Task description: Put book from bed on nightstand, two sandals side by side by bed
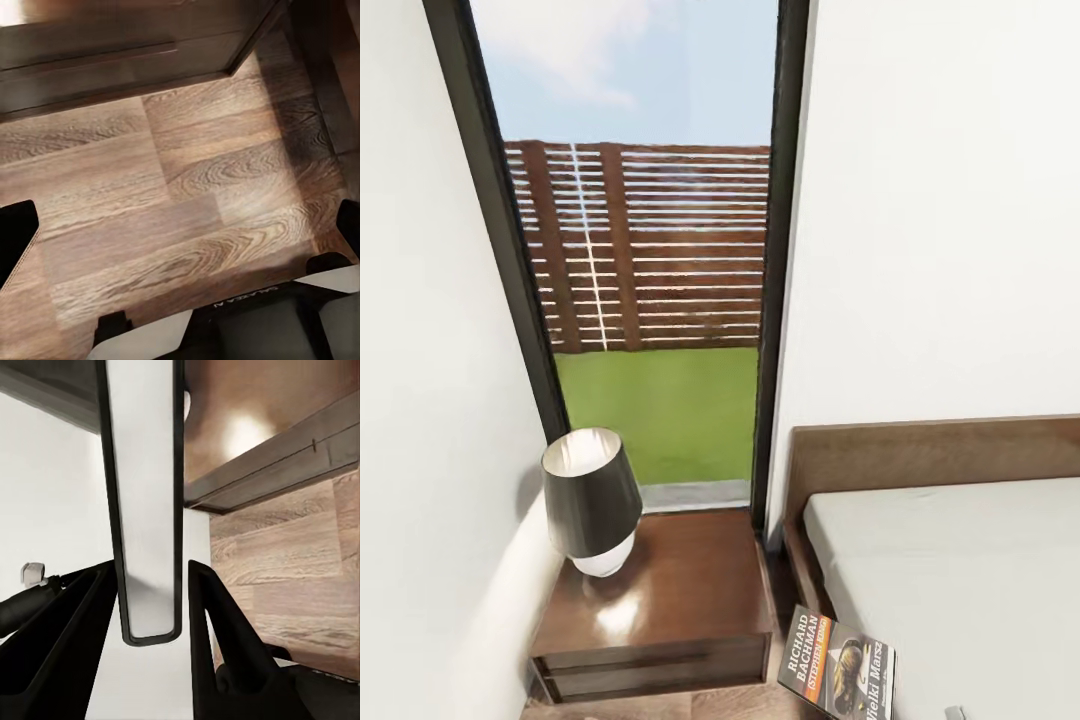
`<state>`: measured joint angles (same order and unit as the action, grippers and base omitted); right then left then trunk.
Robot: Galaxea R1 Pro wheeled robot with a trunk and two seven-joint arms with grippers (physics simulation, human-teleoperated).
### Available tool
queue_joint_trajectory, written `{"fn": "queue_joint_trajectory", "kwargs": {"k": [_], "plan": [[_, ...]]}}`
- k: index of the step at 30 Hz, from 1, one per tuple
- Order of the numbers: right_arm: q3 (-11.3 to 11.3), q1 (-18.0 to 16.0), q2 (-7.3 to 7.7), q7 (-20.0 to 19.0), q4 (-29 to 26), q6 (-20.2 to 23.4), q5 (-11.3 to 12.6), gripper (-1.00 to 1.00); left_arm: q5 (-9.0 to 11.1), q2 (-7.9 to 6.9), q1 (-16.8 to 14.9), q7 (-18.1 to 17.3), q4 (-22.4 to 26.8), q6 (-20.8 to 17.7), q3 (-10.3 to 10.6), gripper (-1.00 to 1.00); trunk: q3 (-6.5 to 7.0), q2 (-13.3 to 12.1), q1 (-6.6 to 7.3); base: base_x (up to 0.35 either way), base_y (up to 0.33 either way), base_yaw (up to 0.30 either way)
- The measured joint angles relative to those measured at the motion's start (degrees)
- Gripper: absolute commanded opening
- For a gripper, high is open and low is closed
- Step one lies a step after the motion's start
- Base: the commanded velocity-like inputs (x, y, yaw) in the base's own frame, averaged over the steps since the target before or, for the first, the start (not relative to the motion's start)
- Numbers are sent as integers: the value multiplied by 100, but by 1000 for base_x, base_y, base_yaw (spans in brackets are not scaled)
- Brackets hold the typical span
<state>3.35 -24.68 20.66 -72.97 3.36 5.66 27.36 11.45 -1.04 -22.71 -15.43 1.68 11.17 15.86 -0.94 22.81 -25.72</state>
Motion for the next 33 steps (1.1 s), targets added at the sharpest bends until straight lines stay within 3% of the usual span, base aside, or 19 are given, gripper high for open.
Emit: {"fn": "queue_joint_trajectory", "kwargs": {"k": [14,22,33], "plan": [[3,-1,0,-8,1,0,0,-100,0,-3,1,0,1,0,0,100,0,0,0,326,0,28],[-14,-2,-1,-9,0,0,2,-100,0,-6,0,0,-1,0,0,100,0,0,-3,67,0,240],[-10,0,0,-8,-1,0,1,-100,0,-7,0,0,2,0,-2,100,0,0,0,231,17,23]]}}
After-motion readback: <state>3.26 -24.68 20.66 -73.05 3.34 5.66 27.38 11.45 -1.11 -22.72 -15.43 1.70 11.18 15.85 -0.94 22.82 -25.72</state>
